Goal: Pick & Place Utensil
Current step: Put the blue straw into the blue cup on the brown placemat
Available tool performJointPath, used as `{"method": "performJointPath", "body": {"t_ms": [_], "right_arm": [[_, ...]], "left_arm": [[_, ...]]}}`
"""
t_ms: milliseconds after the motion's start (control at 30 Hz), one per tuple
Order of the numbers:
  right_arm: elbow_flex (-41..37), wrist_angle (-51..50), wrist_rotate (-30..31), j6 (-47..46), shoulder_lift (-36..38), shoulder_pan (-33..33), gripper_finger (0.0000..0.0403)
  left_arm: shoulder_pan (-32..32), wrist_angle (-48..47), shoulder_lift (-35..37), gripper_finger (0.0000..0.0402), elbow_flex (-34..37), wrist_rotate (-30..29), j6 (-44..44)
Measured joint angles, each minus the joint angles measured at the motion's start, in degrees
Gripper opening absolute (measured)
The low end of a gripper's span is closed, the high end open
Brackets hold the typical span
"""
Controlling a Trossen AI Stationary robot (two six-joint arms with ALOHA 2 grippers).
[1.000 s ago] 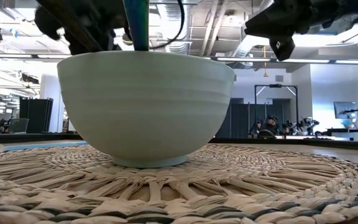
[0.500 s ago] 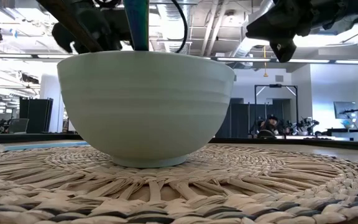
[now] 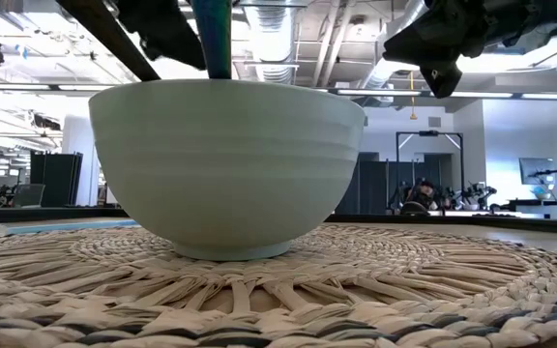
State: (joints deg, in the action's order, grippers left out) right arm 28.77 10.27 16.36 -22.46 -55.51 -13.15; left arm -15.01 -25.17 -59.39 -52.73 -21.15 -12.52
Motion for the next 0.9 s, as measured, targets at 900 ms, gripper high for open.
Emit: {"method": "performJointPath", "body": {"t_ms": [900], "right_arm": [[0.02,-1.13,0.00,-0.11,0.00,0.00,0.0056]], "left_arm": [[14.74,-15.99,1.24,0.0116,1.95,-15.31,-14.93]]}}
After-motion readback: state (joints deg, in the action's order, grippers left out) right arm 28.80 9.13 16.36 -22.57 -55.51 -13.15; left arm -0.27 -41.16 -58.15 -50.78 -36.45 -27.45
